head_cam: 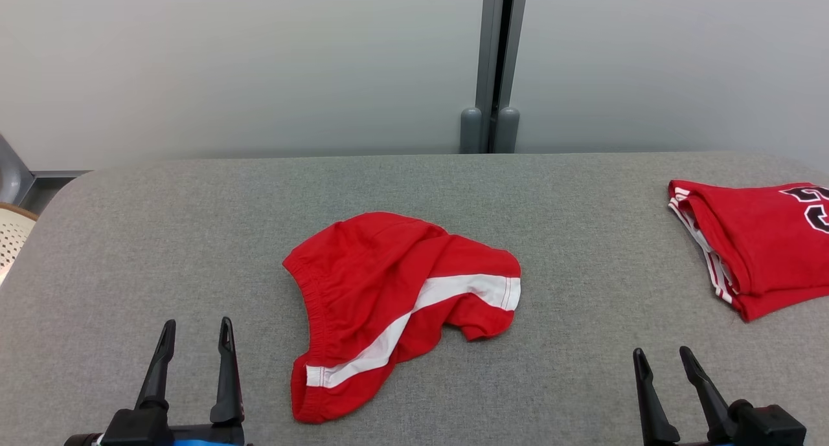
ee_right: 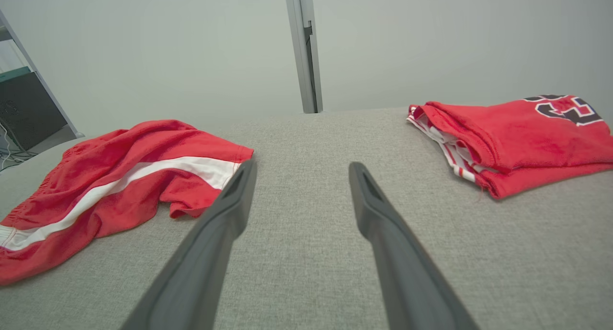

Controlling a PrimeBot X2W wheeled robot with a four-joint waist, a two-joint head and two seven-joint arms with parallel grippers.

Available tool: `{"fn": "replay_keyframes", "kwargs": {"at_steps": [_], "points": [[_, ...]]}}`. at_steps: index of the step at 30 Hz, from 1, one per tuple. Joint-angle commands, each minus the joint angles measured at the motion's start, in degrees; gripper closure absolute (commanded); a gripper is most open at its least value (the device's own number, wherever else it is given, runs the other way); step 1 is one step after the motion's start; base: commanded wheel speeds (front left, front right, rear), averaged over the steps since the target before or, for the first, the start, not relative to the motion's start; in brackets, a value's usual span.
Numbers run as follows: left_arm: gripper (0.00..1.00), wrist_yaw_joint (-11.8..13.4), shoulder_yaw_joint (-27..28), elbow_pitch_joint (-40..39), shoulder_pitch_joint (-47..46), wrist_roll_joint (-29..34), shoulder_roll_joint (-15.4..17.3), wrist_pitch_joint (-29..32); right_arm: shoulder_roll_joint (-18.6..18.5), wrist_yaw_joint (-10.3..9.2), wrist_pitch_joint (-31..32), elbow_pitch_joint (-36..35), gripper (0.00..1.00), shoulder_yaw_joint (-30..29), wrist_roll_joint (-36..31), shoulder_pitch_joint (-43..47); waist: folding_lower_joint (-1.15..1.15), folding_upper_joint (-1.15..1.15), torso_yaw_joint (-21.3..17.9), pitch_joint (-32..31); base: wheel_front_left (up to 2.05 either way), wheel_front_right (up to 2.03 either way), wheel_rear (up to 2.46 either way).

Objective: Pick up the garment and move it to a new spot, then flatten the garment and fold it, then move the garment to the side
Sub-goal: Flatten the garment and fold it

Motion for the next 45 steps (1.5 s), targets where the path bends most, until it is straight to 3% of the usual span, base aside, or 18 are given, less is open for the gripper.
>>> {"fn": "replay_keyframes", "kwargs": {"at_steps": [1,19,25,32,45], "points": [[0.00,0.12,0.07,0.28,0.14,0.23,-0.07,-0.25,0.01,0.00,0.01,0.02,0.00,0.00,0.50,0.75,0.00,0.00,0.08,-0.01,0.00,0.00,0.00],[0.00,-1.60,1.44,2.60,-0.76,0.89,-0.74,-0.25,0.03,0.00,0.34,0.74,0.00,0.68,0.28,0.31,0.00,0.00,-0.05,-0.40,0.00,0.00,0.00],[0.00,-3.03,0.02,3.98,-1.57,-1.58,-1.39,-0.25,0.02,0.00,0.75,2.27,0.00,0.40,-0.21,-1.69,0.00,0.00,0.06,-0.05,0.00,0.00,0.00],[0.00,-4.66,-5.54,9.31,-4.78,-4.52,-1.88,-0.25,-0.03,0.00,1.25,8.44,0.00,2.25,-1.77,-7.86,0.00,0.00,0.61,1.90,0.00,0.00,0.00],[0.00,-5.04,-15.57,23.29,-11.24,-9.16,-2.08,-0.25,-0.51,0.00,0.19,26.13,0.00,8.65,-1.02,-24.09,0.00,0.00,1.84,7.72,0.00,0.00,0.00]]}}
